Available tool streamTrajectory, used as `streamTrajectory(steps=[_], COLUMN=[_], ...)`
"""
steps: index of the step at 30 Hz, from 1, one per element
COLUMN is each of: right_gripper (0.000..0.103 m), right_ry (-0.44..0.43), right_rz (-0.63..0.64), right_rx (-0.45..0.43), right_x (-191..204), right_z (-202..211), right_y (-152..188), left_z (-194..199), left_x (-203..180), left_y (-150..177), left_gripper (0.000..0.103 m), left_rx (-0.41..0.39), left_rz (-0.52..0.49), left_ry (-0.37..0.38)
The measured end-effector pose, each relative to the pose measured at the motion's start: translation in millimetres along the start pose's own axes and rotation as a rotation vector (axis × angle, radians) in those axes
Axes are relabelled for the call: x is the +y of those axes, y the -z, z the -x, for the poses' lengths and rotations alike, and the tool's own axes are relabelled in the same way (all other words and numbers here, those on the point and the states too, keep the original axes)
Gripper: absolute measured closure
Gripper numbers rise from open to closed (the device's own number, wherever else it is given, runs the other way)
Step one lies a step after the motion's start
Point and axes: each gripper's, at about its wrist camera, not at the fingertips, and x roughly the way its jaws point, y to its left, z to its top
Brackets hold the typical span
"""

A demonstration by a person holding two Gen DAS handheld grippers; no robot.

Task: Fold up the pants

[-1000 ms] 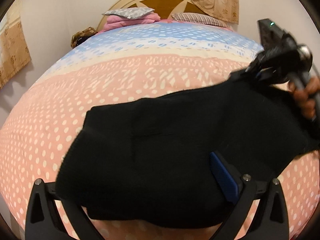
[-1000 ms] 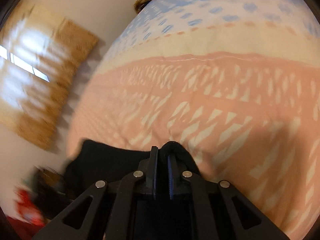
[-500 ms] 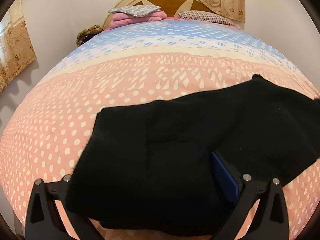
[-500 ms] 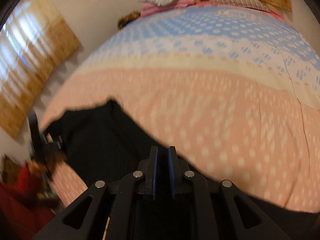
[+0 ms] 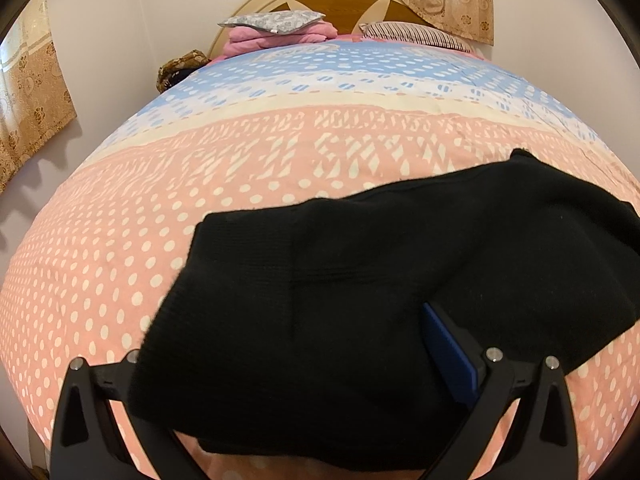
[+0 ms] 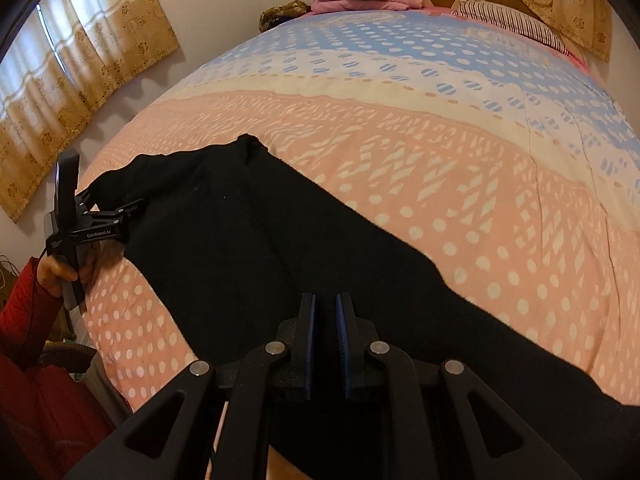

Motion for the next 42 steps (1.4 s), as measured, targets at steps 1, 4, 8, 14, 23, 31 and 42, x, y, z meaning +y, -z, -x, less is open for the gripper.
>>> streamTrajectory(steps=[1, 4, 8, 14, 23, 31, 42], right_gripper=[0.092, 0.092, 0.088, 0.071, 0.098, 0.098, 0.093], right_ry=[0.005, 0.019, 0.042, 0.050, 0.113, 0.236, 0.010], right_rz=[0.002, 0.015, 0.067, 0.141, 0.216, 0.022, -0.469], right_rx=[-0.001, 0.004, 0.031, 0.105, 0.116, -0.093, -0.330], right_x=[0.7, 2.3, 5.6, 5.6, 23.3, -19.7, -116.6], right_z=[-0.2, -3.4, -11.4, -25.5, -22.0, -9.1, 64.1], right_y=[-0.3, -1.6, -11.9, -25.9, -21.3, -50.6, -8.6], left_z=[-0.2, 0.9, 1.3, 1.2, 1.9, 2.0, 1.0], left_x=[0.0, 0.2, 0.6, 0.3, 0.3, 0.5, 2.7], left_y=[-0.1, 0.6, 0.8, 0.8, 1.4, 1.5, 0.4], left_gripper=[0.000, 0.000, 0.000, 0.000, 0.000, 0.000, 0.000], left_rx=[0.000, -0.001, -0.002, -0.001, -0.001, -0.001, 0.001], left_rz=[0.001, 0.002, 0.002, 0.003, 0.006, 0.006, 0.016], left_ry=[0.000, 0.000, 0.000, 0.000, 0.003, 0.003, 0.013])
